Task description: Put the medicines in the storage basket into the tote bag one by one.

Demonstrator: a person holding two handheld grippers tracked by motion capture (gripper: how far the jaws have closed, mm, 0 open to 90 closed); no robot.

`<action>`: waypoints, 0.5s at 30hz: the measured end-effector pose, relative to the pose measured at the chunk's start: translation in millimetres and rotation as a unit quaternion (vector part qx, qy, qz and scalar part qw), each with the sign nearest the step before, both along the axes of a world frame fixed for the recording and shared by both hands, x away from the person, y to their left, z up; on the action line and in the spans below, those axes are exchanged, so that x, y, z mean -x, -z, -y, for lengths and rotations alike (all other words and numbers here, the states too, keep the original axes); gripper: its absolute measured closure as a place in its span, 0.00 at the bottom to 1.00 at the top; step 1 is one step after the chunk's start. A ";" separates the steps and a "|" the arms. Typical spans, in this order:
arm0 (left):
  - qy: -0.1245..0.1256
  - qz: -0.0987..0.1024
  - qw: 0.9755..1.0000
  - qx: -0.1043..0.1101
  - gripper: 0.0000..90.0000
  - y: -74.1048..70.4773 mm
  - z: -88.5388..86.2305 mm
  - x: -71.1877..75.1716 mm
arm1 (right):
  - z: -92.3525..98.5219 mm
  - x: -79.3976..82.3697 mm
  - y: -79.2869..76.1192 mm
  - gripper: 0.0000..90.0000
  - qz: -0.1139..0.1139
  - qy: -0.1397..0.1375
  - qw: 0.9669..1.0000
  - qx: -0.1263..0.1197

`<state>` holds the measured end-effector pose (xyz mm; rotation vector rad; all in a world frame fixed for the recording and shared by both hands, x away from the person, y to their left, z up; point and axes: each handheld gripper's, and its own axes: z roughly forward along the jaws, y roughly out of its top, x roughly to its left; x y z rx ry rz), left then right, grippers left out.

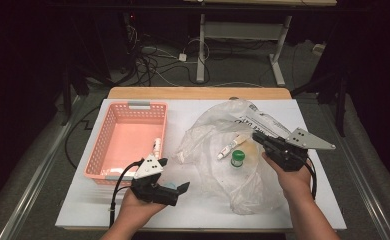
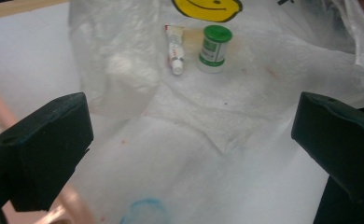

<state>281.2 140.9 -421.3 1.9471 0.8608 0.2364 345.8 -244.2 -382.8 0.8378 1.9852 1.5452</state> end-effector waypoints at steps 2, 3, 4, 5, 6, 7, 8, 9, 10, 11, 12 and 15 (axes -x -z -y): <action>-0.012 -0.001 1.000 0.001 0.00 -0.4 -9.0 -1.9 | 0.2 -0.1 -0.1 1.00 0.001 0.000 1.000 0.000; -0.019 0.000 1.000 -0.003 0.00 -0.5 -13.0 -3.0 | 0.2 0.0 -0.1 1.00 0.000 0.001 1.000 -0.001; -0.026 -0.001 1.000 -0.004 0.00 -0.5 -17.1 -4.0 | 0.2 0.1 -0.1 1.00 0.000 0.000 1.000 -0.001; -0.031 -0.002 1.000 -0.001 0.00 -0.5 -21.5 -5.2 | 0.6 -0.1 -0.1 1.00 0.000 0.001 1.000 -0.001; -0.036 -0.002 0.999 -0.001 0.00 -0.4 -25.6 -6.4 | 0.8 -0.1 -0.2 1.00 0.000 0.002 1.000 -0.001; -0.043 -0.002 0.999 -0.004 0.00 -0.3 -29.4 -7.4 | 1.0 -0.5 -0.2 1.00 0.002 0.000 1.000 0.000; -0.049 -0.003 0.999 -0.004 0.00 -0.2 -33.4 -8.3 | 1.1 -0.5 -0.1 1.00 0.001 0.001 1.000 0.000; -0.056 -0.002 0.998 -0.005 0.00 0.0 -37.4 -9.3 | 1.1 -0.4 0.0 1.00 -0.001 0.002 1.000 -0.001; -0.062 -0.002 0.998 -0.008 0.00 0.3 -41.4 -10.4 | 1.1 -0.5 0.1 1.00 -0.001 0.002 1.000 -0.001; -0.069 -0.003 0.998 -0.009 0.00 0.6 -45.2 -11.4 | 1.0 -0.6 0.2 1.00 -0.001 0.001 1.000 -0.001; -0.074 -0.003 0.997 -0.011 0.00 0.6 -49.5 -12.4 | 1.0 -0.5 0.3 1.00 -0.002 0.002 1.000 -0.001; -0.093 -0.004 0.996 -0.010 0.00 -0.1 -61.3 -14.5 | 1.2 -0.6 0.3 1.00 -0.001 0.002 1.000 -0.001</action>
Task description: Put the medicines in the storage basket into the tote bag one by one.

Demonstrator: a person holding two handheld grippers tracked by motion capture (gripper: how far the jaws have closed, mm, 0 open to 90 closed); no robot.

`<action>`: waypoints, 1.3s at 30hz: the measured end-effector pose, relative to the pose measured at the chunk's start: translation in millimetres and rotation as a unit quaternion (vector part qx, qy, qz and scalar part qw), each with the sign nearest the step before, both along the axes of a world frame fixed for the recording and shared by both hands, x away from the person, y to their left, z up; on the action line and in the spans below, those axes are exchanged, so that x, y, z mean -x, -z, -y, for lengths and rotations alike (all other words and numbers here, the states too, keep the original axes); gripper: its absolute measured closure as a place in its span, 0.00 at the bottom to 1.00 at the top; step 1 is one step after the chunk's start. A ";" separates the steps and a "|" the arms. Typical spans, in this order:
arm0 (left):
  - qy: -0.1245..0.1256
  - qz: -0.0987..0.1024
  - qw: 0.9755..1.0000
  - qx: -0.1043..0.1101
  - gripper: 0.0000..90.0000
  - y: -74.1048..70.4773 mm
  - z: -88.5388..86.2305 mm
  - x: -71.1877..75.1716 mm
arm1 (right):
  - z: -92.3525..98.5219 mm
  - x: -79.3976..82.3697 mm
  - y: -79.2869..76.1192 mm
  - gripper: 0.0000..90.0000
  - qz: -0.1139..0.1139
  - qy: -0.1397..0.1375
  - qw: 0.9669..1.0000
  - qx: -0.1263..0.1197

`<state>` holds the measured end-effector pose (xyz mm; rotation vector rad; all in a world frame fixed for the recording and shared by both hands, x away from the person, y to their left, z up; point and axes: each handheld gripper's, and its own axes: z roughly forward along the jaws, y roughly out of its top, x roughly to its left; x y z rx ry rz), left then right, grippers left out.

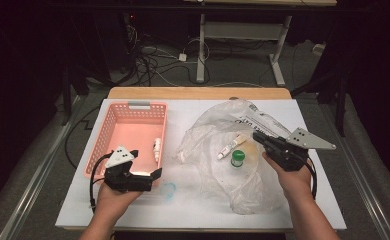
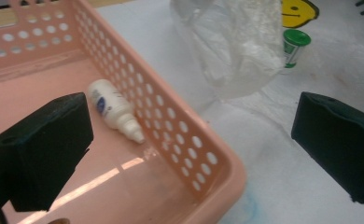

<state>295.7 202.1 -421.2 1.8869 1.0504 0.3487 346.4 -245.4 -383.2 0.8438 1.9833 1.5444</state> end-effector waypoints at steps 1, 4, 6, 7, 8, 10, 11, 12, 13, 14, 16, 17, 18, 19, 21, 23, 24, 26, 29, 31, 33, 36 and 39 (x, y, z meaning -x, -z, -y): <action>-0.007 0.002 1.000 -0.004 0.00 -0.2 -3.5 -0.3 | 0.1 0.1 -0.1 1.00 0.000 0.000 1.000 0.000; -0.020 0.000 1.000 -0.002 0.00 0.6 -14.9 -1.3 | 0.3 0.1 -0.3 1.00 0.000 0.000 1.000 -0.001; -0.028 -0.003 1.000 -0.002 0.00 1.4 -20.9 -2.2 | 0.7 0.3 -0.5 1.00 -0.001 0.000 1.000 -0.002; -0.030 -0.004 1.000 0.000 0.00 1.6 -22.8 -2.6 | 0.9 0.2 -0.7 1.00 0.001 0.001 1.000 -0.001; -0.031 -0.005 1.000 0.001 0.00 1.5 -23.7 -3.0 | 1.0 0.4 -0.9 1.00 -0.001 0.002 1.000 -0.002; -0.026 -0.004 1.000 0.002 0.00 0.0 -22.8 -3.6 | 1.4 0.1 -1.1 1.00 0.000 0.002 1.000 -0.002; -0.022 -0.002 1.000 0.001 0.00 -1.5 -21.5 -3.8 | 1.5 -0.1 -1.0 1.00 0.000 0.003 1.000 -0.002; -0.021 0.002 1.000 0.005 0.00 -3.7 -19.5 -4.2 | 1.7 -0.3 -0.9 1.00 0.001 0.003 1.000 0.000; -0.018 0.004 1.000 0.008 0.00 -6.5 -17.7 -5.4 | 2.0 -0.3 -0.7 1.00 0.001 0.003 1.000 0.000; -0.019 0.007 1.000 0.010 0.00 -9.7 -15.6 -7.3 | 2.2 -0.3 -0.7 1.00 0.000 0.004 1.000 -0.001; -0.025 0.008 1.000 0.007 0.00 -16.2 -12.0 -13.3 | 3.0 -0.6 -0.4 1.00 0.000 0.004 1.000 0.000; -0.027 0.001 1.000 0.003 0.00 -19.2 -10.5 -17.5 | 3.2 -0.5 -0.5 1.00 -0.001 0.004 1.000 0.000; -0.030 -0.004 1.000 -0.001 0.00 -22.1 -9.1 -22.1 | 3.2 -0.4 -0.6 1.00 0.000 0.004 1.000 -0.001; -0.034 -0.004 0.999 -0.006 0.00 -24.8 -8.1 -26.9 | 3.2 0.0 -0.8 1.00 0.000 0.004 1.000 -0.001; -0.037 -0.010 0.999 -0.013 0.00 -28.6 -7.4 -38.3 | 3.0 0.0 -1.1 1.00 0.001 0.003 1.000 -0.001; -0.042 -0.014 0.999 -0.020 0.00 -30.2 -7.2 -49.9 | 2.7 -0.1 -1.1 1.00 0.001 0.003 1.000 0.000; -0.044 -0.018 0.999 -0.021 0.00 -30.2 -7.2 -55.5 | 2.5 0.0 -1.1 1.00 0.001 0.002 1.000 0.000; -0.046 -0.027 0.998 -0.026 0.00 -28.7 -6.9 -66.0 | 2.6 0.0 -1.1 1.00 0.001 0.003 1.000 0.000; -0.049 -0.042 0.998 -0.026 0.00 -23.7 -8.4 -80.1 | 2.9 -0.1 -1.1 1.00 0.001 0.004 1.000 0.000; -0.054 -0.047 0.997 -0.031 0.00 -20.7 -9.6 -87.1 | 2.9 -0.2 -1.0 1.00 0.001 0.003 1.000 0.000; -0.056 -0.061 0.996 -0.028 0.00 -17.2 -10.4 -94.2 | 2.7 -0.4 -0.6 1.00 0.001 0.003 1.000 0.001; -0.059 -0.088 0.994 -0.036 0.00 -10.9 -10.1 -105.2 | 2.0 -1.1 0.2 1.00 -0.001 0.003 1.000 0.001; -0.058 -0.108 0.991 -0.047 0.00 -3.9 -8.5 -115.3 | 1.4 -0.7 0.1 1.00 -0.001 0.002 1.000 0.002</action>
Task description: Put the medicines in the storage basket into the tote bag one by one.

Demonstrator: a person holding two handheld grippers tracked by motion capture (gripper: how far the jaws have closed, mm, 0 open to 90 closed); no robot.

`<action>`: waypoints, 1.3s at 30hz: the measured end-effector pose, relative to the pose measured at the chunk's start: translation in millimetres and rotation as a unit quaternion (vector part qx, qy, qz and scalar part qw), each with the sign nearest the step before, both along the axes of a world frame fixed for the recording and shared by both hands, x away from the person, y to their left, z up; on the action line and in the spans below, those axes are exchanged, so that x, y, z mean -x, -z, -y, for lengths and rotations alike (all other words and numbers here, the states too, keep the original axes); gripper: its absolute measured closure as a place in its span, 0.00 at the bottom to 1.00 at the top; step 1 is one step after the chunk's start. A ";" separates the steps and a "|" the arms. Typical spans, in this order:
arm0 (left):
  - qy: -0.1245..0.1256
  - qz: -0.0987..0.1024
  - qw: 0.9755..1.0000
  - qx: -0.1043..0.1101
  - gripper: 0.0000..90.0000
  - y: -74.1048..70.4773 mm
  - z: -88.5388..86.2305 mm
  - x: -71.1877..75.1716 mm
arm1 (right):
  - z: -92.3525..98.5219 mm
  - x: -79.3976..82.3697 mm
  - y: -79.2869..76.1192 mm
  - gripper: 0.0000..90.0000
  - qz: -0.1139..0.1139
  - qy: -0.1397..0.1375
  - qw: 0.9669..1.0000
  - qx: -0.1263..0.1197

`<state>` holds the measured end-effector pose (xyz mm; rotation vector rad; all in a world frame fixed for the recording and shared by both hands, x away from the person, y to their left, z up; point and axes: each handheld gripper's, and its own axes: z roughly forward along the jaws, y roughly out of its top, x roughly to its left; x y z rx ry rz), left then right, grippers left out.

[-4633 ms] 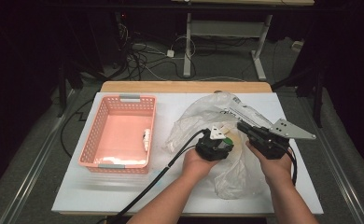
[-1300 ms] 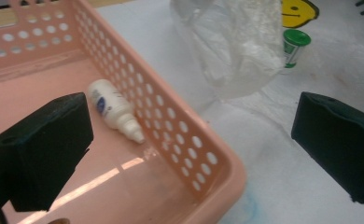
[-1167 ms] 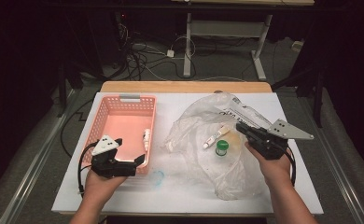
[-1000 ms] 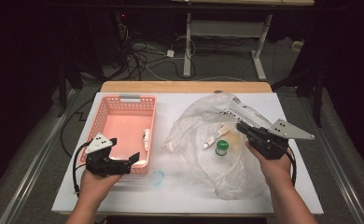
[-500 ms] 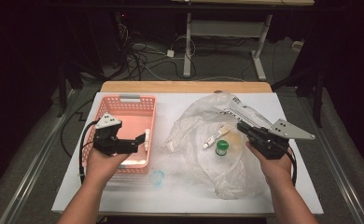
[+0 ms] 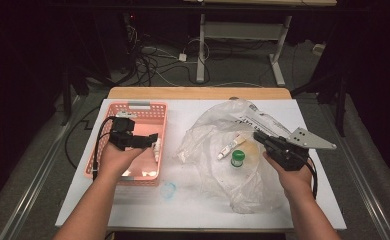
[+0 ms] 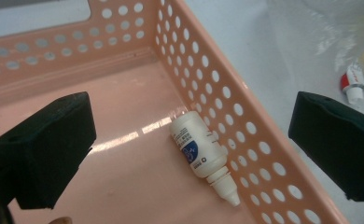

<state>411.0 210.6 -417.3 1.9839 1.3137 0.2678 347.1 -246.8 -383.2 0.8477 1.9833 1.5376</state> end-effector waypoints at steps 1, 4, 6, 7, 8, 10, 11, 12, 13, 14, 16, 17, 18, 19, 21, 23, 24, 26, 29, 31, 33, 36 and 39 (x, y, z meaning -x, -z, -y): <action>-0.002 -0.008 1.000 0.001 0.00 2.1 0.0 -3.1 | 0.1 0.0 -0.2 1.00 0.001 0.000 1.000 0.000; -0.001 -0.031 1.000 -0.002 0.00 8.2 -0.6 -10.1 | 0.7 0.2 -0.4 1.00 0.000 0.001 1.000 0.000; -0.003 -0.042 0.999 -0.005 0.01 11.5 -1.7 -12.4 | 1.3 0.1 -0.5 1.00 0.001 0.001 1.000 -0.001; -0.003 -0.048 0.999 -0.004 0.02 13.1 -2.1 -13.8 | 1.6 0.2 -0.6 1.00 0.001 0.001 1.000 -0.001; -0.004 -0.056 0.998 -0.003 0.02 14.7 -2.0 -15.2 | 1.7 0.2 -0.6 1.00 0.001 0.001 1.000 -0.001; -0.002 -0.068 0.998 -0.002 0.02 17.3 -1.8 -18.0 | 1.4 0.3 -0.4 1.00 -0.001 0.001 1.000 -0.001; -0.003 -0.073 0.997 0.001 0.02 18.4 -2.0 -19.3 | 1.0 0.3 -0.4 1.00 0.000 0.001 1.000 0.000; -0.004 -0.077 0.997 0.004 0.03 19.7 -2.0 -20.5 | 0.7 0.3 -0.4 1.00 0.000 0.000 1.000 0.000; -0.003 -0.083 0.997 0.002 0.03 20.7 -2.1 -21.7 | 0.4 0.3 -0.4 1.00 0.001 0.000 1.000 0.000; -0.004 -0.088 0.996 0.005 0.05 21.9 -1.9 -22.9 | 0.3 0.5 -0.5 1.00 0.001 0.000 1.000 0.000; 0.000 -0.099 0.995 0.011 0.06 23.9 -1.6 -25.3 | 0.3 0.7 -0.8 1.00 0.003 -0.001 1.000 0.001; 0.001 -0.104 0.995 0.012 0.07 24.7 -1.1 -26.4 | 0.2 0.8 -0.8 1.00 0.002 0.000 1.000 0.000; 0.003 -0.108 0.994 0.012 0.07 25.5 -0.9 -27.3 | 0.3 0.7 -0.8 1.00 0.003 0.000 1.000 0.001; 0.005 -0.111 0.994 0.012 0.08 26.0 -0.7 -27.7 | 0.2 0.6 -0.6 1.00 0.002 0.000 1.000 0.000; 0.011 -0.120 0.993 0.013 0.12 28.3 1.3 -28.7 | 0.0 0.9 -0.5 1.00 -0.001 0.000 1.000 0.001; 0.016 -0.127 0.992 0.009 0.15 30.3 3.4 -29.7 | -0.2 0.8 -0.4 1.00 -0.001 -0.001 1.000 0.001; 0.017 -0.132 0.991 0.002 0.16 31.6 3.8 -30.8 | -0.1 0.4 -0.2 1.00 0.001 -0.001 1.000 0.001; 0.018 -0.149 0.989 0.006 0.17 33.9 3.3 -33.2 | -0.3 0.2 0.4 1.00 -0.001 -0.001 1.000 0.002; 0.021 -0.168 0.986 0.002 0.20 37.4 4.3 -35.8 | -0.7 0.2 0.5 1.00 0.000 -0.001 1.000 0.003; 0.031 -0.176 0.984 -0.009 0.25 38.5 6.4 -36.6 | -1.0 0.4 0.5 1.00 0.000 -0.001 1.000 0.002; 0.034 -0.175 0.984 -0.020 0.29 39.2 9.4 -37.4 | -1.1 0.3 0.7 1.00 0.000 -0.001 1.000 0.003; 0.034 -0.180 0.983 -0.034 0.35 40.2 13.4 -39.1 | -1.6 0.2 1.6 1.00 -0.004 0.000 1.000 0.001; 0.042 -0.208 0.975 -0.064 0.40 44.4 19.7 -40.4 | -2.6 0.2 2.1 1.00 -0.002 -0.002 1.000 0.005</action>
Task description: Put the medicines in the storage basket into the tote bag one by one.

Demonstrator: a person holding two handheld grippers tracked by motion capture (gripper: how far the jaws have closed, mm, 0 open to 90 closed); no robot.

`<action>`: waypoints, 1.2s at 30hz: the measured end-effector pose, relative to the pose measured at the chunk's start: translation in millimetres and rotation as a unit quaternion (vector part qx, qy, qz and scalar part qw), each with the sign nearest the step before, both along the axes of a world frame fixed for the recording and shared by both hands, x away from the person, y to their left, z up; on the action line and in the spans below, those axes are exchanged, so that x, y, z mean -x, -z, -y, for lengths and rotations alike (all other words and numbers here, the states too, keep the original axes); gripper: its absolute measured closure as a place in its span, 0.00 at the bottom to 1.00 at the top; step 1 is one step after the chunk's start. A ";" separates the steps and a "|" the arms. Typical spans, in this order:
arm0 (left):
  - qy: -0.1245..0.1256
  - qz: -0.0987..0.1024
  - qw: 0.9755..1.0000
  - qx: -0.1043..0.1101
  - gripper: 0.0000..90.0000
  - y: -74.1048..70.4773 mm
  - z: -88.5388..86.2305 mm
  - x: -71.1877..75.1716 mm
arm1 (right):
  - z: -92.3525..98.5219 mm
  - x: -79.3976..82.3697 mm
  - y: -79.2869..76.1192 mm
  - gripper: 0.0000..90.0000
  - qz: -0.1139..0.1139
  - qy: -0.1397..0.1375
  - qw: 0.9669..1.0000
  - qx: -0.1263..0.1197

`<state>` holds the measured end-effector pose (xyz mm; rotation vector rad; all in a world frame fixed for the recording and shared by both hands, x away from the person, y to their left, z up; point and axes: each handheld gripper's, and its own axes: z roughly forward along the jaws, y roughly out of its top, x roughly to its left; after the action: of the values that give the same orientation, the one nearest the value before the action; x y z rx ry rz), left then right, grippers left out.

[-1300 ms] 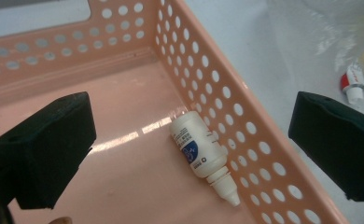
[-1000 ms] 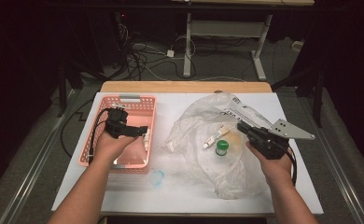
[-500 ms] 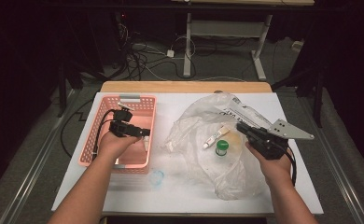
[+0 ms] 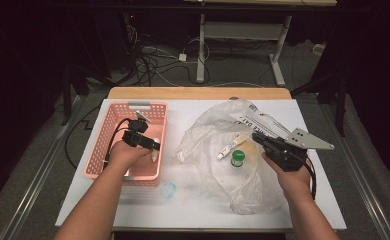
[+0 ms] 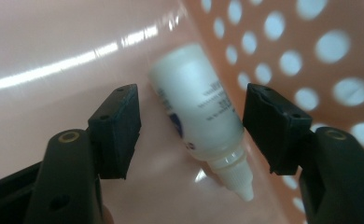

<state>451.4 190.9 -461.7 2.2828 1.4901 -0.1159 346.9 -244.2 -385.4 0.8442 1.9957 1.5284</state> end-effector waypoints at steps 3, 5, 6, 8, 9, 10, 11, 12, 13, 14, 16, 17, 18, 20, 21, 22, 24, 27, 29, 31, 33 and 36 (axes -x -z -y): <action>0.008 -0.007 1.000 -0.028 0.47 0.3 4.7 1.4 | 0.4 0.2 -0.9 1.00 0.003 0.000 1.000 0.000; 0.014 -0.004 0.999 -0.044 0.51 0.0 7.1 3.2 | 1.3 0.3 -1.1 1.00 0.001 0.003 1.000 -0.002; 0.015 -0.001 0.999 -0.050 0.54 -0.1 7.6 3.6 | 1.7 0.1 -1.0 1.00 0.001 0.003 1.000 -0.003; 0.015 0.001 0.998 -0.054 0.56 0.2 7.6 3.9 | 1.8 0.1 -1.0 1.00 0.000 0.003 1.000 -0.003; 0.015 0.004 0.998 -0.061 0.58 0.2 8.1 4.2 | 1.6 0.2 -1.1 1.00 0.001 0.003 1.000 -0.002; 0.016 0.007 0.998 -0.065 0.60 0.2 8.3 4.2 | 1.4 0.3 -1.3 1.00 0.003 0.001 1.000 -0.002; 0.016 0.010 0.997 -0.068 0.61 0.5 9.0 4.6 | 1.2 0.5 -1.4 1.00 0.003 0.001 1.000 -0.001; 0.016 0.014 0.997 -0.071 0.62 0.7 9.2 4.7 | 1.0 0.7 -1.6 1.00 0.003 0.001 1.000 -0.001; 0.018 0.017 0.997 -0.074 0.63 0.9 9.3 4.7 | 1.0 1.0 -1.8 1.00 0.003 0.001 1.000 -0.001; 0.018 0.019 0.997 -0.076 0.63 0.9 9.6 4.8 | 1.1 1.2 -2.1 1.00 0.003 0.001 1.000 -0.001; 0.017 0.023 0.996 -0.079 0.64 0.9 10.2 4.9 | 1.5 1.0 -2.2 1.00 0.004 0.002 1.000 -0.002; 0.015 0.025 0.996 -0.079 0.64 0.6 10.7 5.1 | 1.6 1.0 -2.2 1.00 0.003 0.003 1.000 -0.002; 0.016 0.025 0.996 -0.080 0.64 0.4 10.5 4.9 | 1.7 0.9 -2.1 1.00 0.003 0.003 1.000 -0.002; 0.012 0.027 0.996 -0.080 0.64 -0.3 9.4 5.4 | 1.6 1.0 -2.1 1.00 0.004 0.002 1.000 -0.001; 0.012 0.028 0.996 -0.078 0.64 -1.1 8.9 5.9 | 1.6 1.0 -2.1 1.00 0.003 0.002 1.000 -0.002; 0.009 0.032 0.997 -0.075 0.64 -3.2 8.3 6.8 | 1.6 0.9 -2.1 1.00 0.003 0.002 1.000 -0.001; 0.005 0.042 0.997 -0.067 0.64 -8.4 6.6 8.9 | 1.7 0.6 -2.0 1.00 0.003 0.003 1.000 -0.001; -0.001 0.057 0.997 -0.054 0.64 -16.6 2.7 13.4 | 1.9 0.6 -1.9 1.00 0.003 0.003 1.000 -0.001; -0.007 0.071 0.997 -0.030 0.64 -22.8 -0.7 19.5 | 2.1 0.7 -2.7 1.00 0.007 0.001 1.000 0.000; -0.011 0.083 0.996 -0.006 0.64 -28.1 -3.0 25.4 | 2.2 1.4 -3.6 1.00 0.007 0.002 1.000 -0.002; -0.011 0.099 0.995 0.000 0.64 -33.0 -3.4 30.6 | 2.2 1.4 -3.8 1.00 0.006 0.002 1.000 -0.004; -0.008 0.120 0.993 0.007 0.64 -39.8 -2.7 38.7 | 2.0 1.7 -3.7 1.00 0.006 0.001 1.000 -0.003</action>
<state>412.7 193.7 -421.9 2.1843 1.3779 0.1473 345.2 -246.2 -381.7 0.8369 1.9823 1.5357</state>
